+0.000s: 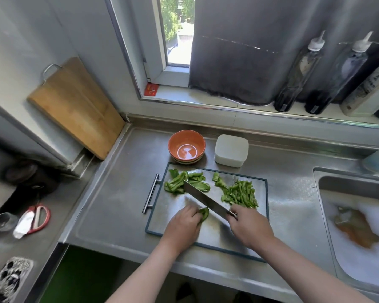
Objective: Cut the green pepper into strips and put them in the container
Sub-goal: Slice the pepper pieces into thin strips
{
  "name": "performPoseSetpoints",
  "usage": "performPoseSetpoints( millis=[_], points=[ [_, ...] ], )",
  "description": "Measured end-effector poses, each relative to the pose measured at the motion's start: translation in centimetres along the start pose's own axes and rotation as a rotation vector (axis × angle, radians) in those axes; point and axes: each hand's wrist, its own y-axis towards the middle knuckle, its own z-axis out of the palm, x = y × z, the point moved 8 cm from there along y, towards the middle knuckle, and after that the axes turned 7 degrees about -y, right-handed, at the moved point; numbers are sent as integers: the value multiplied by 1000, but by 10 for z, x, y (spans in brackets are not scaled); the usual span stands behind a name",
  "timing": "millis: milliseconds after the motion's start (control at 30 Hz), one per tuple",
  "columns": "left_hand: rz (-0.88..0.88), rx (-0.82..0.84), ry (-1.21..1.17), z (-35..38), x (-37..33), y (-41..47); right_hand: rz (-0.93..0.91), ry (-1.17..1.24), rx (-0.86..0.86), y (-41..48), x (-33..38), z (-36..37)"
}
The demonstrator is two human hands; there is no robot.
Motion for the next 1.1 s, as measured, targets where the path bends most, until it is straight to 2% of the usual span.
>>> performPoseSetpoints(
  millis=[167, 300, 533, 667, 800, 967, 1100],
  points=[
    [-73, 20, 15, 11, 2, -2, -115, -124, -89, -8, 12, -6],
    [-192, 11, 20, 17, 6, 3, -227, -206, -87, -22, 24, 1],
    [-354, -113, -107, 18, 6, -5, -240, -278, -68, -39, 27, 9],
    [-174, -98, -81, 15, -3, -2, -232, -295, -81, -39, 23, 6],
    [10, 36, -33, 16, 1, 1, -188, -207, -97, -36, 13, 1],
    [-3, 16, -22, 3, -4, -1, -130, -109, -75, -32, 8, -2],
    [-234, 65, -168, 4, 5, -5, -95, -99, -71, -30, 5, 1]
  ],
)
